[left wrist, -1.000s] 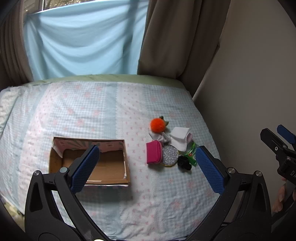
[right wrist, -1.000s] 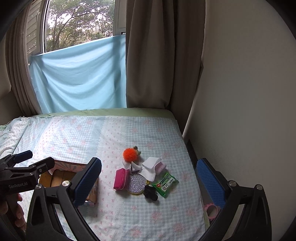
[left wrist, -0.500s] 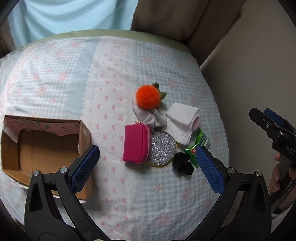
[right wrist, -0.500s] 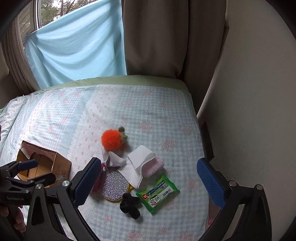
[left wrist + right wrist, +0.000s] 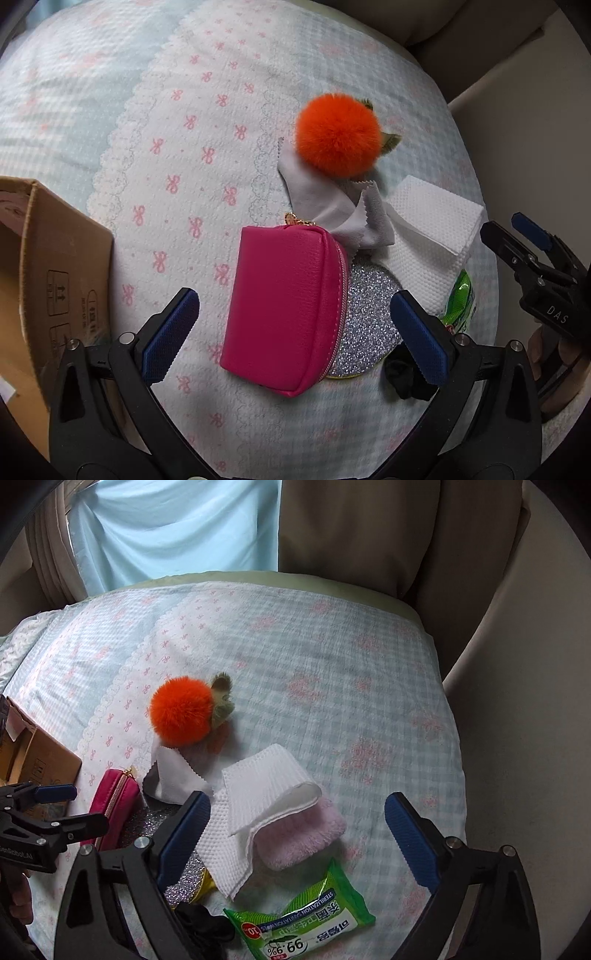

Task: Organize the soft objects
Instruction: 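Grasp the pink pouch with the left tool while the right grasps the white towel, then carry the pink pouch and white towel over the cardboard box with both tools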

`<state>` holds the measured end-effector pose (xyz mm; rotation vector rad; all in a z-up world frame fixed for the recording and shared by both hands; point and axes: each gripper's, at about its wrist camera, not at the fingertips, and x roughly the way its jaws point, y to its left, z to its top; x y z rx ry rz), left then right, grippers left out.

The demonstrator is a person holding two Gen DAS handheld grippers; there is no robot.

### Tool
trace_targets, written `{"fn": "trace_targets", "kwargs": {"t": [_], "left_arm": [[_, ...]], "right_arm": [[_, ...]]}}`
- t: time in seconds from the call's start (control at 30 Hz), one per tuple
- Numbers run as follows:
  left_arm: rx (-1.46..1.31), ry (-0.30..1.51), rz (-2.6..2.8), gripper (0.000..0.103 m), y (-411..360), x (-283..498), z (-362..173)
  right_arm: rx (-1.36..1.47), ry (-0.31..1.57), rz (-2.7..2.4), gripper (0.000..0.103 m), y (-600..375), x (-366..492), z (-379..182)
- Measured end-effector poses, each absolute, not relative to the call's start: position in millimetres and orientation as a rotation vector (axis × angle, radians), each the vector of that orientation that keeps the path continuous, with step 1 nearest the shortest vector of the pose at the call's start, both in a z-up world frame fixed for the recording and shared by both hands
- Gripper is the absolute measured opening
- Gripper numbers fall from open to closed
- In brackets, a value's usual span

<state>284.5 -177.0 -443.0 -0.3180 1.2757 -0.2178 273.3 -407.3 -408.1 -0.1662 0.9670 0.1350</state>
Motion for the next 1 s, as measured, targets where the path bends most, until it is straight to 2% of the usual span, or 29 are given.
{"fn": "trace_targets", "kwargs": {"t": [0.13, 0.2, 0.27, 0.4, 0.5, 0.53, 0.7, 0.87, 1.0], "left_arm": [[-0.367, 1.295, -0.214, 0.1, -177, 294, -467], [-0.377, 1.313, -0.224, 0.096, -179, 299, -478], [-0.396, 1.329, -0.244, 0.091, -180, 302, -486], [-0.428, 1.341, -0.283, 0.091, -182, 306, -494], [-0.449, 1.347, -0.307, 0.079, -184, 308, -496], [-0.45, 1.351, -0.303, 0.07, -184, 309, -496], [-0.461, 1.361, -0.309, 0.057, -175, 308, -489], [-0.421, 1.344, -0.304, 0.045, -180, 304, -479], [-0.427, 1.338, -0.298, 0.042, -180, 302, -473]], "right_arm": [[-0.203, 0.975, 0.158, 0.085, -402, 286, -431], [-0.212, 0.992, 0.167, 0.072, -400, 292, -440], [-0.215, 0.996, 0.176, 0.064, -397, 295, -446], [-0.243, 0.986, 0.186, 0.049, -389, 299, -449], [-0.258, 0.987, 0.181, 0.034, -386, 301, -450], [-0.261, 0.984, 0.174, 0.033, -386, 301, -449], [-0.298, 0.945, 0.161, 0.016, -379, 297, -443], [-0.317, 0.895, 0.17, 0.009, -371, 288, -434], [-0.31, 0.891, 0.174, 0.009, -367, 284, -429]]}}
